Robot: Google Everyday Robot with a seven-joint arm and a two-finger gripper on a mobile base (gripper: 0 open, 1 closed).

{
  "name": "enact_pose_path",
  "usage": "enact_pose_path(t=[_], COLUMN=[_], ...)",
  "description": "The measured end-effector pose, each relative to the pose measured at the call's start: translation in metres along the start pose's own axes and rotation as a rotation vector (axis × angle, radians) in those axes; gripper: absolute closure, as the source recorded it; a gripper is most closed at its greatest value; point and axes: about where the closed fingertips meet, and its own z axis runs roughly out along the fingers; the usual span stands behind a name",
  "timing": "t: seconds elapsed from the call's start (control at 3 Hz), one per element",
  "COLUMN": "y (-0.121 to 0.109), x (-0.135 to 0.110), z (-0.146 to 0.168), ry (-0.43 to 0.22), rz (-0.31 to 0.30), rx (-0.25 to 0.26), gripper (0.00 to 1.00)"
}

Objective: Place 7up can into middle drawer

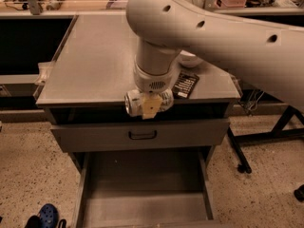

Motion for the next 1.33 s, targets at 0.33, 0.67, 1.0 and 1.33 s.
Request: enact_pose_path(t=[0.33,0.67,1.0,1.33], y=[0.045,0.078,0.076,0.077], x=[-0.005,0.003,-0.003,0.027], z=[-0.036,-0.018,-0.017,-0.008], ry=[0.021,0.047,0.084,0.184], rz=[0.012,0.098,0.078,0.154], rx=[0.022,-0.034,-0.039,0.060], gripper=[1.00,1.00,1.00,1.00])
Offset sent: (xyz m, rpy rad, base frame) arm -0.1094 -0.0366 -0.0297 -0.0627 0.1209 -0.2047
